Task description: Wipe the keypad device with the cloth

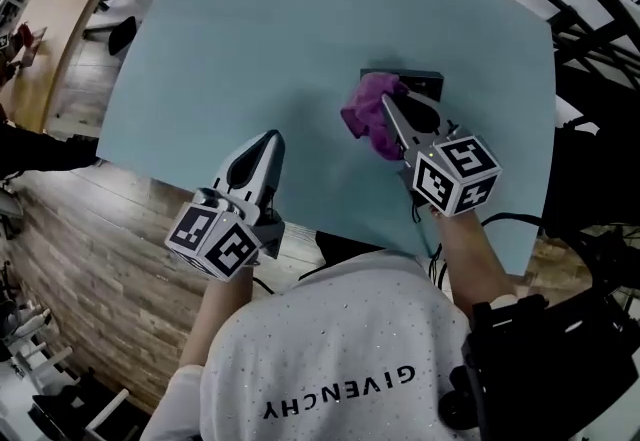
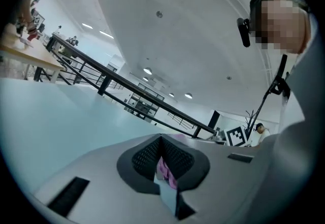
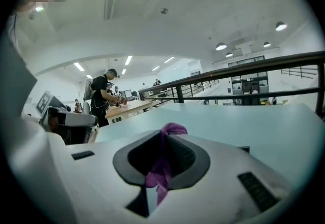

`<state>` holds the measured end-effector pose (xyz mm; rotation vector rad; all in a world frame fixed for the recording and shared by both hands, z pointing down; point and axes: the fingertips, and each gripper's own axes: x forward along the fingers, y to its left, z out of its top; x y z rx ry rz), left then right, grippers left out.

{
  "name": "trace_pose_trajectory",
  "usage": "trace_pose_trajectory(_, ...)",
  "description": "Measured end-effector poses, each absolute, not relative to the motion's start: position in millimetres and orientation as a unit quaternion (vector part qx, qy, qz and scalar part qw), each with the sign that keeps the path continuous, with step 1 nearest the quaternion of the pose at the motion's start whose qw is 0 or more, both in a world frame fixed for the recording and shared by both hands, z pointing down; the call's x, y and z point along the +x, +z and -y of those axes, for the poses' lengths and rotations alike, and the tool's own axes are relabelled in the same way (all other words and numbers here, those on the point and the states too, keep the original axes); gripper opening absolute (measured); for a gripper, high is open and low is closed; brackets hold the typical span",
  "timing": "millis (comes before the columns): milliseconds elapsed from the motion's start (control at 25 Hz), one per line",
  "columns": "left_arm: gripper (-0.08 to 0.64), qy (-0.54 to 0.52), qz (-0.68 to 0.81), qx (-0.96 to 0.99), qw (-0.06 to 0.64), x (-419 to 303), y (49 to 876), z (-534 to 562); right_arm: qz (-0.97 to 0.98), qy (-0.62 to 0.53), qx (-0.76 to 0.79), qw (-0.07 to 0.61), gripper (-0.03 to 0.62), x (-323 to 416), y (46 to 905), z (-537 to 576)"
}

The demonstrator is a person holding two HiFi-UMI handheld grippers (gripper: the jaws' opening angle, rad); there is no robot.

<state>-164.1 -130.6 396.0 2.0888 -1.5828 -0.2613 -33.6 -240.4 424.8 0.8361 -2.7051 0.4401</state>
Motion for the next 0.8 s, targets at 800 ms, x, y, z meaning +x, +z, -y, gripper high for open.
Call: trace_pose_trajectory(800, 0.000, -0.089, 0.545, 0.774, 0.311, -134.9, 437.1, 173.1, 0.932, 0.126, 0.295, 0.167, 0.037, -22.4, 464.5, 280.3)
